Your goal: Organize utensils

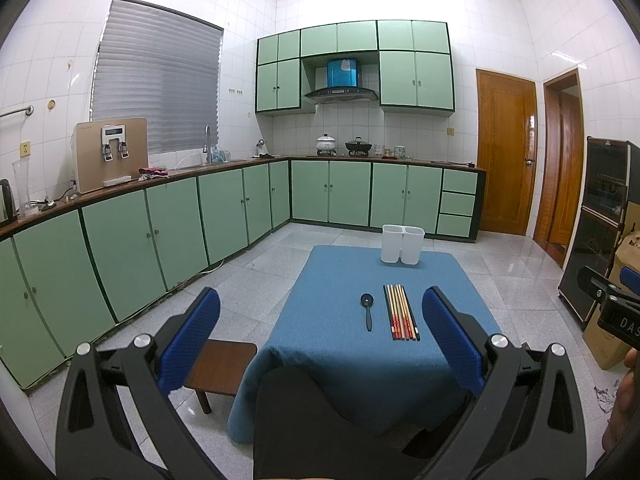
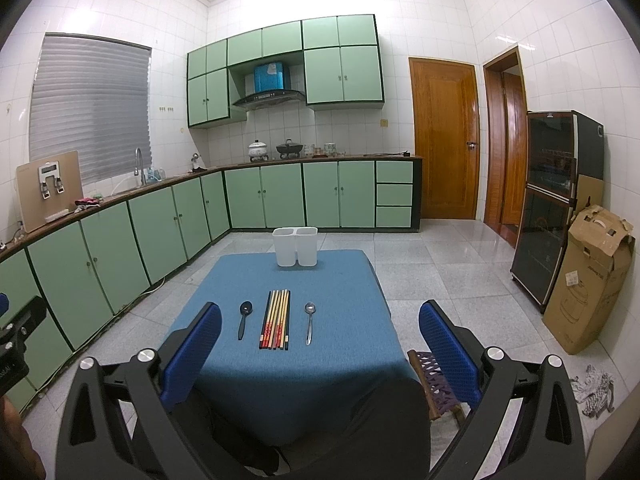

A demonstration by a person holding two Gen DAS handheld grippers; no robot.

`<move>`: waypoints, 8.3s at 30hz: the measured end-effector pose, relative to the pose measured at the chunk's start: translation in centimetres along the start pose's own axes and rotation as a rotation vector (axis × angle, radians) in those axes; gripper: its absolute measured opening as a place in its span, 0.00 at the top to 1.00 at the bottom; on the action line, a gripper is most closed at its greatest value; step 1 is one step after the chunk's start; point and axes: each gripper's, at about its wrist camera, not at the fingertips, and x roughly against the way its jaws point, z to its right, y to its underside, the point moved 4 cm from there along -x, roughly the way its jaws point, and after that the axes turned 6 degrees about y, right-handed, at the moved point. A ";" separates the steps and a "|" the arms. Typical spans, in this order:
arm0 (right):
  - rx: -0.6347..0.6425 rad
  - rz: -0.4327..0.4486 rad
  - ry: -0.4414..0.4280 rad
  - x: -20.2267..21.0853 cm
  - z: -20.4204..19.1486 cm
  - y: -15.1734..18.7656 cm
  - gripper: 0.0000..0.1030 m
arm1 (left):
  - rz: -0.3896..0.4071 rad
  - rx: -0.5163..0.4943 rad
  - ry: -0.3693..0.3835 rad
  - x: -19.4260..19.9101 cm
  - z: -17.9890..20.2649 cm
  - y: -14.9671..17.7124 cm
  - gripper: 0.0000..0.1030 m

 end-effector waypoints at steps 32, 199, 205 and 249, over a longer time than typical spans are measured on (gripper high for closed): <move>0.066 -0.268 -0.070 -15.1 -1.6 6.5 0.06 | -0.404 0.025 0.174 -18.6 0.7 6.8 0.05; 0.233 -0.403 -0.272 -39.7 -7.8 19.1 0.93 | -0.531 0.039 0.348 -41.3 2.7 17.8 0.12; 0.204 -0.400 -0.257 -40.4 -6.1 18.7 0.94 | -0.552 -0.022 0.364 -42.0 5.5 18.9 0.12; 0.163 -0.366 -0.080 -42.1 -3.1 18.5 0.91 | -0.490 -0.027 0.213 -43.9 4.6 19.1 0.84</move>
